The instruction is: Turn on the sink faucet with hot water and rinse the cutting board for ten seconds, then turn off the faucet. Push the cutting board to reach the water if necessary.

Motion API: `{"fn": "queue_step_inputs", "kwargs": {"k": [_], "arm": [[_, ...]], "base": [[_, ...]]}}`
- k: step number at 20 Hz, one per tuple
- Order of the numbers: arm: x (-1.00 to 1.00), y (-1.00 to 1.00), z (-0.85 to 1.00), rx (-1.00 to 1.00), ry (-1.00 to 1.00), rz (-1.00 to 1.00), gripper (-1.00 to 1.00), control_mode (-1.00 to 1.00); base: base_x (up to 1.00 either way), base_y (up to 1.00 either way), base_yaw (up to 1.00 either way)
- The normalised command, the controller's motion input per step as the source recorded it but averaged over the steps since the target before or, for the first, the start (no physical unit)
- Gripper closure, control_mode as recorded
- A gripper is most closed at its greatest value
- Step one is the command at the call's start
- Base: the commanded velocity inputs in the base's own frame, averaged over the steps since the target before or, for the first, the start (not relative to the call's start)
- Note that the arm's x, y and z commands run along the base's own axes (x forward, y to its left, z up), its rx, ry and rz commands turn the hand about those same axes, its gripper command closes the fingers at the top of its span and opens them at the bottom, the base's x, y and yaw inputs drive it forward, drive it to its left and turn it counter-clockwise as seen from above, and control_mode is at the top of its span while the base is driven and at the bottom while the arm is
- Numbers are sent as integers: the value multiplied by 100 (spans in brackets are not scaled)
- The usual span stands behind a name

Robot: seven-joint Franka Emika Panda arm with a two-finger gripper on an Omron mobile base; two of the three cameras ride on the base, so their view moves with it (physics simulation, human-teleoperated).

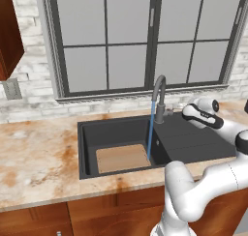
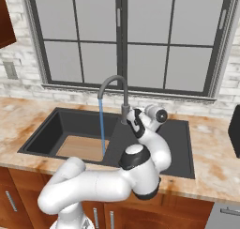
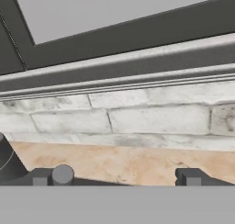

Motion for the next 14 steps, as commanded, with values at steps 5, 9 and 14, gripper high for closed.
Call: {"fn": "queue_step_inputs", "kwargs": {"k": [5,9,14], "arm": [[-1,-20,12,1,4,0,-100,-100],[0,0,27,0,3,0,-100,-100],[0,7,15,0,5,0,-100,-100]], "base": [[0,0,0],[0,0,0],[0,0,0]]}}
